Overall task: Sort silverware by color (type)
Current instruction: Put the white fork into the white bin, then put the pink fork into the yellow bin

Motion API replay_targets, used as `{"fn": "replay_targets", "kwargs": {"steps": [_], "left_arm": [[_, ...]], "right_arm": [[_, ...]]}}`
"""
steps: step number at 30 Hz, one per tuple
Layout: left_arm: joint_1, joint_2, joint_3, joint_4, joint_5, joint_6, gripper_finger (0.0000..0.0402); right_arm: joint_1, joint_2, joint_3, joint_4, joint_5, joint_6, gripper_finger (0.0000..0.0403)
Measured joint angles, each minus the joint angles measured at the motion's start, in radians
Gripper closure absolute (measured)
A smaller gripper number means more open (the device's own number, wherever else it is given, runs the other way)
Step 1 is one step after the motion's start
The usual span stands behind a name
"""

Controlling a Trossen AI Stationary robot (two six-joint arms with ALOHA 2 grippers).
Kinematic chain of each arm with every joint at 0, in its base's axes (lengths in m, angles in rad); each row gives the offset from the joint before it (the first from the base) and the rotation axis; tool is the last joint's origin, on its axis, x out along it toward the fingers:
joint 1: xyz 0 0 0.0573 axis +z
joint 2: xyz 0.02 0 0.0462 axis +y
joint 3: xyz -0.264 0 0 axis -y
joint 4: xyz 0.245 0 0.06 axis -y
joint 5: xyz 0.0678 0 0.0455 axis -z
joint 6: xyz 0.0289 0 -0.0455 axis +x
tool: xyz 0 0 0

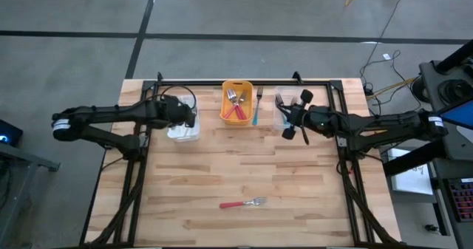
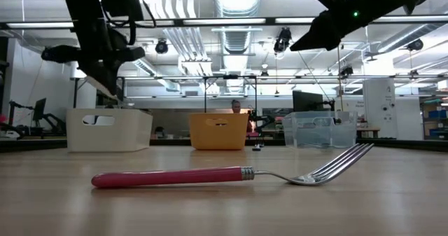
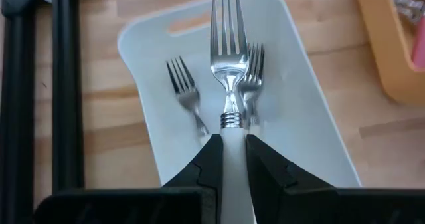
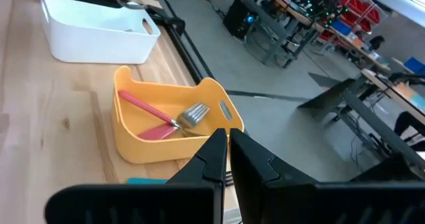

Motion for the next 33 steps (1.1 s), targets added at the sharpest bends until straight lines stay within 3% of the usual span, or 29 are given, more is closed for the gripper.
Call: {"fn": "replay_targets", "kwargs": {"steps": [16,33], "left_arm": [[0.051,0.086,-0.023,0.025,0.198,-0.082,0.0388],[0.106,0.188,-0.023,0.144,0.225,-0.008,0.04]], "right_arm": [[-0.011,0.0,-0.003,0.0,0.0,0.007,0.0392],[-0.012,0.0,-0.004,-0.02,0.0,-0.001,0.0392]]}}
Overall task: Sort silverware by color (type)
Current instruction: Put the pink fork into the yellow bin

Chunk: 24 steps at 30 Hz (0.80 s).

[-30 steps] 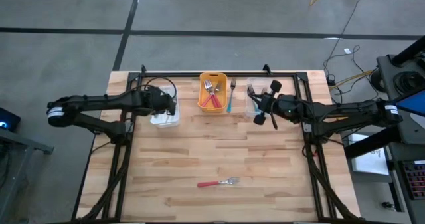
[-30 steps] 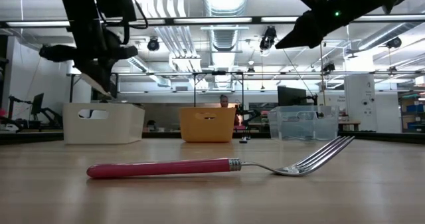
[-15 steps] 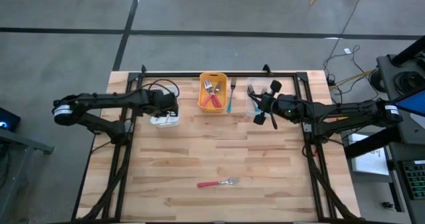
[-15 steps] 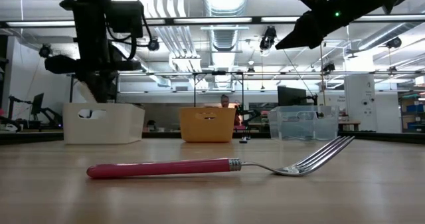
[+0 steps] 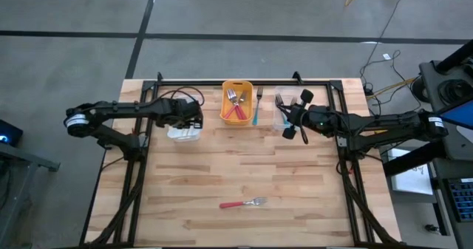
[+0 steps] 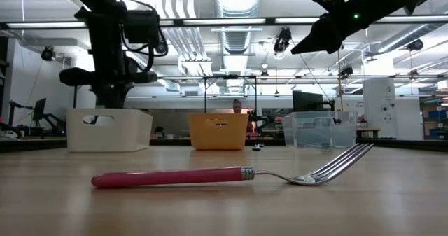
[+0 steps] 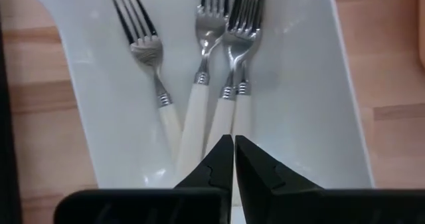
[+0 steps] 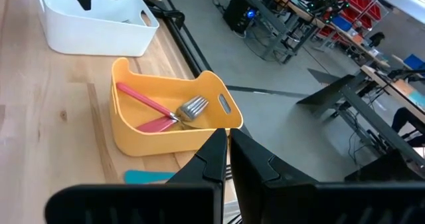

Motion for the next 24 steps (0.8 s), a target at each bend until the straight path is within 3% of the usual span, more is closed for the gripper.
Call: {"fn": "replay_targets", "kwargs": {"steps": [6,11,16,24], "left_arm": [[-0.016,-0.024,0.0,0.08,-0.04,0.101,0.0401],[-0.107,-0.075,0.0,0.215,-0.117,0.246,0.0401],[-0.263,-0.094,0.0,0.306,-0.151,0.344,0.0401],[-0.581,-0.057,0.0,0.389,-0.165,0.343,0.0401]], "right_arm": [[0.0,0.0,0.0,0.0,0.0,-0.001,0.0392],[0.0,0.0,0.0,0.002,0.0,0.001,0.0392],[0.0,0.0,0.0,0.004,-0.003,0.026,0.0392],[0.001,0.0,0.0,0.004,-0.033,0.154,0.0392]]}}
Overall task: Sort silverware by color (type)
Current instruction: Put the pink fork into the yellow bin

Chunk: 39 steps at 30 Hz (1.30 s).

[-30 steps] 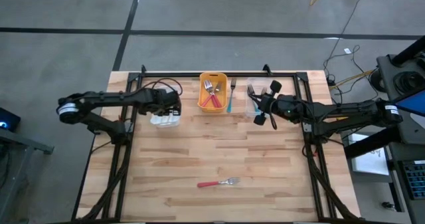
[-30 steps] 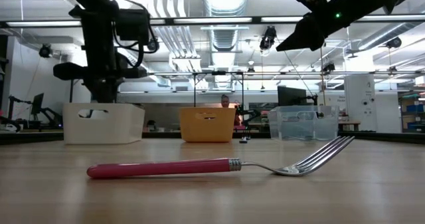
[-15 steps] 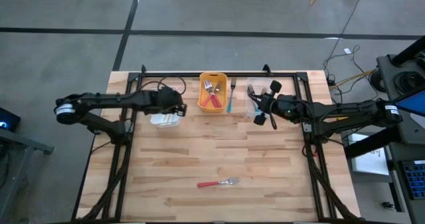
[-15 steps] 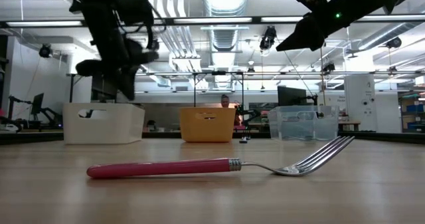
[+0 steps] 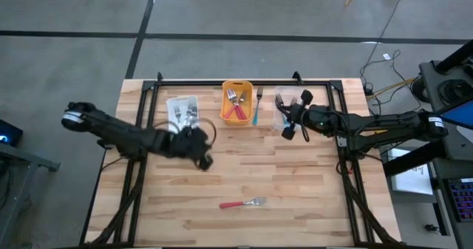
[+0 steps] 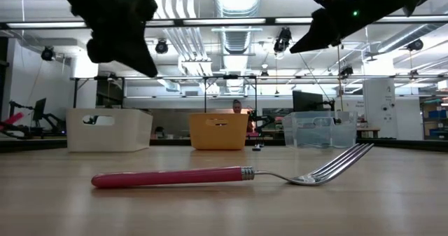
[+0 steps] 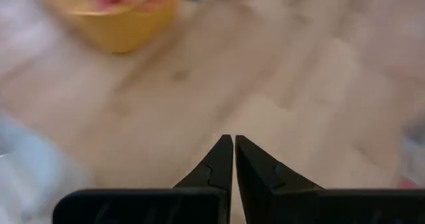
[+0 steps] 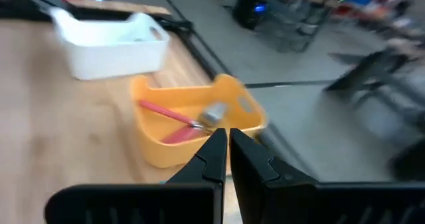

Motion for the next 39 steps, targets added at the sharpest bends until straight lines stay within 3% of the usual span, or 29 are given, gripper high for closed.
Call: {"fn": "replay_targets", "kwargs": {"steps": [9,23,39], "left_arm": [[-0.264,0.148,0.0,0.274,-0.057,0.079,0.0401],[-0.353,0.418,0.001,0.621,-0.072,0.087,0.0401],[-0.359,0.548,0.018,0.859,-0.051,0.179,0.0401]], "right_arm": [[0.045,0.0,0.0,-0.008,-0.333,0.258,0.0392],[0.322,0.0,0.0,-0.005,-0.333,0.372,0.0392],[0.376,0.0,-0.014,-0.004,-0.323,0.425,0.0392]]}}
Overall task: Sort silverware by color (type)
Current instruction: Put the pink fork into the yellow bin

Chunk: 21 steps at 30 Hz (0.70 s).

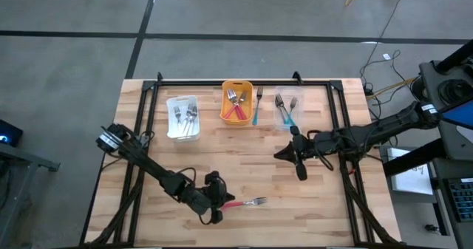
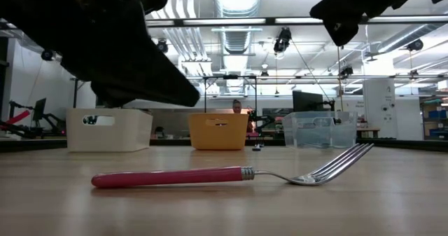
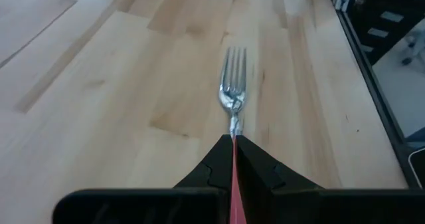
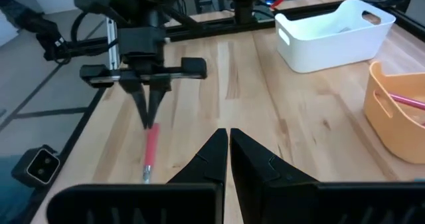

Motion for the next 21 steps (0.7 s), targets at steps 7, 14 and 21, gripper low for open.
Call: {"fn": "replay_targets", "kwargs": {"steps": [7,14,21], "left_arm": [[0.0,0.05,0.067,-0.021,0.0,0.115,0.0369],[0.002,0.091,0.073,-0.03,-0.001,0.123,0.0295],[0.002,0.164,0.101,0.003,-0.002,0.126,0.0246]], "right_arm": [[0.011,0.0,-0.016,0.001,0.054,0.033,0.0392],[0.011,0.0,-0.016,0.003,0.055,0.037,0.0392],[0.011,0.049,-0.017,0.005,0.062,0.043,0.0392]]}}
